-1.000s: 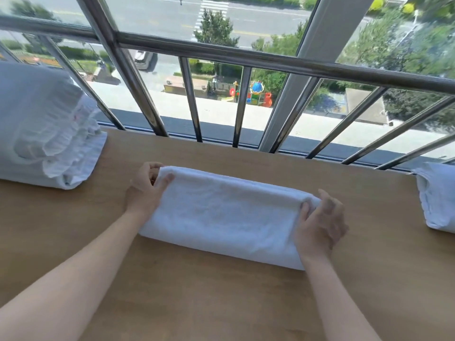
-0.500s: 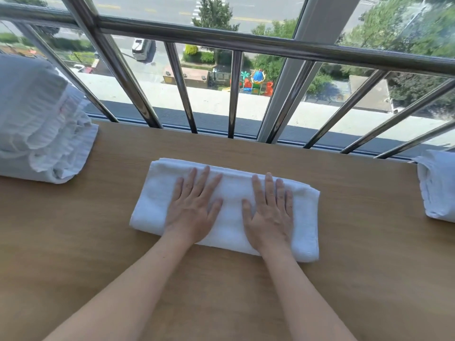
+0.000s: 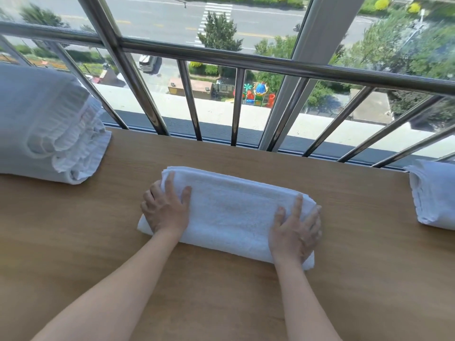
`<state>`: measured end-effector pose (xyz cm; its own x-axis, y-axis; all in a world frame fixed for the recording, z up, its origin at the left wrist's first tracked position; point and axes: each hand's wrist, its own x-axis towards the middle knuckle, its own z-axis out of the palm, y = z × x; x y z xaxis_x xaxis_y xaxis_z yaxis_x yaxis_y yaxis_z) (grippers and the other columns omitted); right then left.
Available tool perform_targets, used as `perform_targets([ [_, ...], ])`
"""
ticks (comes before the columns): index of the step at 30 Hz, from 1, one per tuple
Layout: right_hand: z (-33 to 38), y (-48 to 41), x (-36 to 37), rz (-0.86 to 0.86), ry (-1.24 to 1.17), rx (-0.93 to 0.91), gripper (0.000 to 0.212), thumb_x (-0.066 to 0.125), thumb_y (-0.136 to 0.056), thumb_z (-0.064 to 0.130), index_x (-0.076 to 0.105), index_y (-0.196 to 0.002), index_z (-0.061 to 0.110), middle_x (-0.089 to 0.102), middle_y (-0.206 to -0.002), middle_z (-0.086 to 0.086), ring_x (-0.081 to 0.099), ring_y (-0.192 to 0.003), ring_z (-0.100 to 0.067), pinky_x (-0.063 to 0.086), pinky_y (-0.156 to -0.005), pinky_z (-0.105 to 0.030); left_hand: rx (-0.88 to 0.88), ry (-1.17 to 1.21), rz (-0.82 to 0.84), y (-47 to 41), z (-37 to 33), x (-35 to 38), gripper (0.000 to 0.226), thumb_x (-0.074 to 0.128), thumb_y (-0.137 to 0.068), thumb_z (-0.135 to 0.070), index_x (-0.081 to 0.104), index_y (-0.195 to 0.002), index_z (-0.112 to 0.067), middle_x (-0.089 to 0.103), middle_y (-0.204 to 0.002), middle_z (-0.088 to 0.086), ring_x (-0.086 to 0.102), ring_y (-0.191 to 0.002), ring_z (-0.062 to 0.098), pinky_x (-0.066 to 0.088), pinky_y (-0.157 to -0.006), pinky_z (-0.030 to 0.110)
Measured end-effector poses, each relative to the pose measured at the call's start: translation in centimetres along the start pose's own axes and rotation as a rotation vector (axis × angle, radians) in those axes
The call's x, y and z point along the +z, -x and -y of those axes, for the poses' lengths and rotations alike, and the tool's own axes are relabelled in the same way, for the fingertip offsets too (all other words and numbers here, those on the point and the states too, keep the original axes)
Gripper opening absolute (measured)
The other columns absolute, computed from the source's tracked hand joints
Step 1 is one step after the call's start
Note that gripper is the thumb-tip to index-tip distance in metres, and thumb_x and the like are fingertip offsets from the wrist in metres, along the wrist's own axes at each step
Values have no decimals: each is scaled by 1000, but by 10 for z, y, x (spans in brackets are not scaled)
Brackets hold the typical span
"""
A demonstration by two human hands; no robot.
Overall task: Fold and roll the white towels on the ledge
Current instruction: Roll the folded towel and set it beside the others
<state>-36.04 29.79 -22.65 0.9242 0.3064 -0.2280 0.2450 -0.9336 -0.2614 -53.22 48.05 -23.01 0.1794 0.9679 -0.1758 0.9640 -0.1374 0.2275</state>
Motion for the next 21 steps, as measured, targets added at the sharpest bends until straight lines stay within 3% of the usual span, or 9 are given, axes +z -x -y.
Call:
perform_targets([
  [4,13,8,-5,-12,-62,85,53,38,-103,40,29,-154,29,34,-149,-20,41,-121,-40,33,-106,-50,-6,208,49,3,0,-8,52,45,-99,-52,38,-146,-30,50,-133,10,49,-117,33,37,-98,46],
  [7,22,10,-14,3,-280,59,47,41,-103,27,36,-149,31,45,-131,-15,49,-109,-35,39,-95,-44,74,287,95,3,4,-20,44,43,-101,-52,42,-141,-33,56,-133,2,55,-116,29,38,-85,37],
  [11,49,18,-34,69,-561,85,43,43,-102,26,45,-145,31,55,-132,-8,50,-120,-28,36,-100,-39,174,350,66,1,7,-48,40,44,-101,-53,47,-138,-36,61,-125,-4,59,-111,25,34,-80,32],
  [14,90,37,-53,121,-745,30,37,49,-102,27,54,-138,29,61,-127,8,53,-124,-19,38,-100,-28,241,434,24,-3,12,-77,37,44,-101,-54,47,-135,-40,63,-119,-9,61,-107,20,35,-79,31],
  [17,142,69,-73,200,-873,-49,26,55,-100,30,61,-126,33,65,-116,15,61,-111,-15,50,-98,-37,309,499,30,-10,28,-111,37,45,-99,-56,49,-133,-42,65,-118,-9,62,-105,23,44,-83,36],
  [19,180,94,-84,191,-855,-126,20,54,-101,31,61,-118,39,62,-101,25,61,-99,-12,50,-91,-34,353,560,36,-18,44,-137,38,47,-98,-57,50,-132,-42,69,-112,-7,65,-102,24,49,-87,41],
  [21,216,123,-94,154,-870,-176,24,53,-101,32,61,-124,36,61,-103,27,59,-96,-7,48,-93,-34,360,629,30,-27,65,-165,38,47,-97,-60,50,-131,-43,69,-107,-8,65,-100,22,49,-85,40],
])
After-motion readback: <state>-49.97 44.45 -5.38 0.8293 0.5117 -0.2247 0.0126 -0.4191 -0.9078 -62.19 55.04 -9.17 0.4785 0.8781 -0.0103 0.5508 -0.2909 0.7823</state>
